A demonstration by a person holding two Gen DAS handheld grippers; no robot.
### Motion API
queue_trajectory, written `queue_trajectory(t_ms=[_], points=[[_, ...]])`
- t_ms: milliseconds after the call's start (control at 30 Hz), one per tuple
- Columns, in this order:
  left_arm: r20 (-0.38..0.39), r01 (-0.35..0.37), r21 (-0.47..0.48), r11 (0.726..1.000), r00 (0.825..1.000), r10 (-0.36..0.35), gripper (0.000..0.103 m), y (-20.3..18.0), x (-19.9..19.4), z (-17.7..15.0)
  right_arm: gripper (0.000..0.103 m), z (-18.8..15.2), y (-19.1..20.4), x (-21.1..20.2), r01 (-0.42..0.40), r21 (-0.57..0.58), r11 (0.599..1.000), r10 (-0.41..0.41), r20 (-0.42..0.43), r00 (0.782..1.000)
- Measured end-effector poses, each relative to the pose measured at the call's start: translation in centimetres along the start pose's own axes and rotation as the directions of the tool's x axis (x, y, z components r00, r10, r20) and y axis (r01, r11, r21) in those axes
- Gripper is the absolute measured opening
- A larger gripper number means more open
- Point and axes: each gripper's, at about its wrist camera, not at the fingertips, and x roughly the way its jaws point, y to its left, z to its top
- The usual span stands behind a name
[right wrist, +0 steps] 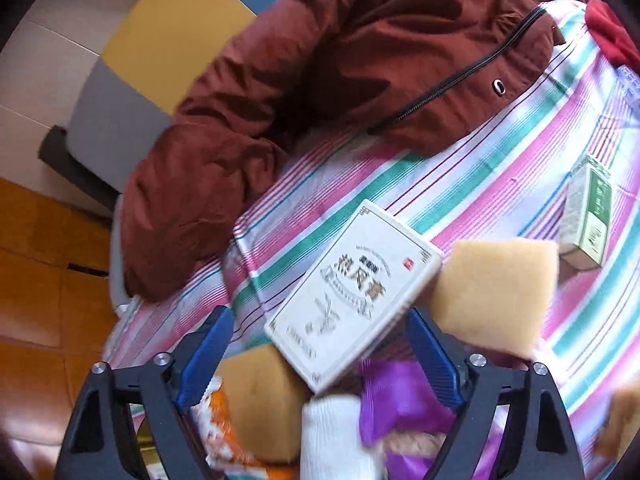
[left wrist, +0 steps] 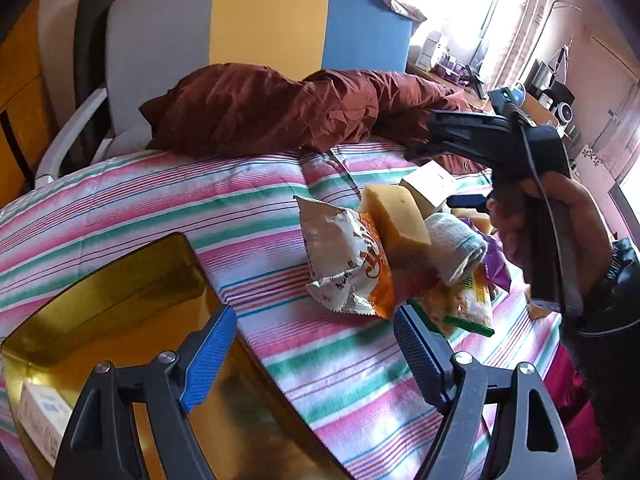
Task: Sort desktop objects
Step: 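Return both tools to the pile and grasp the white medicine box with the right tool, then lift the white box with the right tool while the left tool grasps the snack bag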
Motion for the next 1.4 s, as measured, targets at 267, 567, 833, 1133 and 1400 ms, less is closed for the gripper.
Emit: queue_trajectory(t_ms=[267,567,833,1133,1400], points=[[-0.04,0.028,0.042,0.999,0.999,-0.027,0.082,-0.8,2.7,1.2,0.068,1.0,0.9,2.7,0.079,-0.088,0.993,-0.079,-0.006,0.997],[-0.105,0.043,0.098,0.994,0.994,-0.032,0.082,-3.2,6.4,2.4,0.061,-0.1,1.4,2.0,0.045,-0.272,0.961,-0.045,0.007,0.999],[-0.155,0.027,0.007,1.0,0.988,-0.026,0.082,-1.9,9.7,3.7,0.061,0.2,1.8,2.2,0.029,-0.343,0.939,-0.029,0.006,1.0],[-0.181,0.037,-0.019,0.999,0.983,-0.04,0.079,-1.7,12.0,4.1,0.061,0.2,2.3,2.3,0.033,-0.393,0.919,-0.032,0.011,0.999],[-0.09,0.047,0.011,0.999,0.995,-0.046,0.065,-1.9,10.1,3.3,0.053,0.1,2.3,0.9,0.028,-0.397,0.917,-0.018,0.03,0.999]])
